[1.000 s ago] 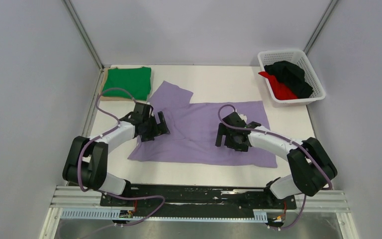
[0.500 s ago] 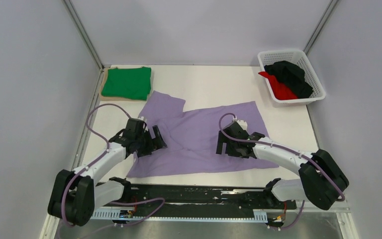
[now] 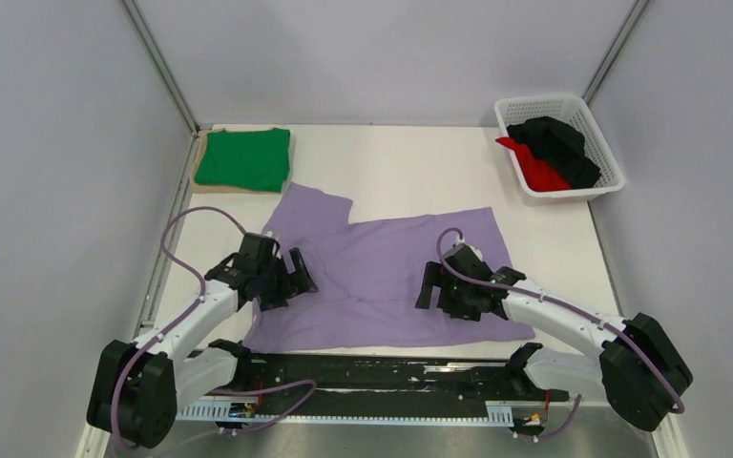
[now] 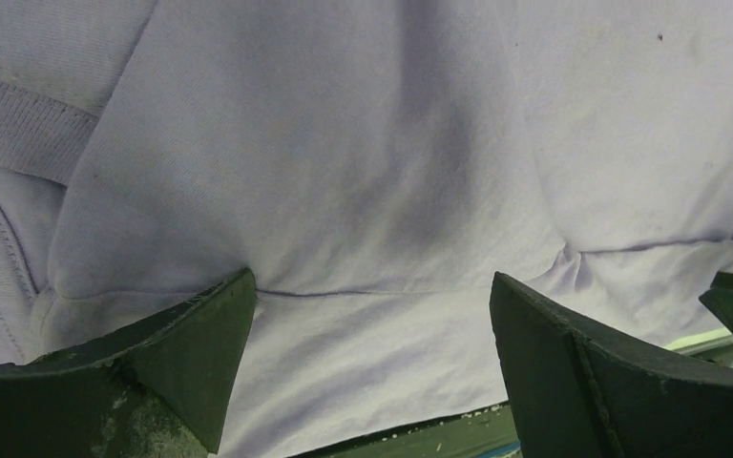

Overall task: Fold and stack the t-shirts
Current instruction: Fold the flattened tshirt in 1/3 of the way

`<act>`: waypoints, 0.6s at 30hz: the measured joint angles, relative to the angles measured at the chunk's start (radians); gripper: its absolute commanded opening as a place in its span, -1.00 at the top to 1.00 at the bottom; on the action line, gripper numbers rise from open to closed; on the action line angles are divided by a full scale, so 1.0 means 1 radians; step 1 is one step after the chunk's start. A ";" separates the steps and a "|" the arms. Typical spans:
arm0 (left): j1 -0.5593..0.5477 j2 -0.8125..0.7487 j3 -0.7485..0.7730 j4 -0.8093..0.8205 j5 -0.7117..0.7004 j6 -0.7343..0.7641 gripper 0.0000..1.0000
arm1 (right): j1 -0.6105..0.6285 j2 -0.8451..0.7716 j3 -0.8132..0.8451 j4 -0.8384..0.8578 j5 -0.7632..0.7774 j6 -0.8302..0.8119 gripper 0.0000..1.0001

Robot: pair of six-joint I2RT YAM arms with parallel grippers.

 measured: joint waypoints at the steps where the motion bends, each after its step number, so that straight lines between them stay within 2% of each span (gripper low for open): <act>1: 0.000 0.008 0.006 -0.002 -0.006 0.000 -1.00 | 0.000 -0.006 -0.003 -0.001 -0.007 0.008 -1.00; 9: 0.000 0.029 0.074 -0.027 -0.053 0.011 -1.00 | 0.002 -0.007 0.037 -0.072 0.047 0.095 -1.00; 15: 0.000 0.069 0.297 -0.040 -0.129 0.054 -1.00 | -0.025 -0.024 0.172 -0.099 0.167 0.112 -1.00; 18: 0.008 0.191 0.446 -0.025 -0.189 0.089 -1.00 | -0.116 -0.040 0.224 -0.077 0.211 0.084 -1.00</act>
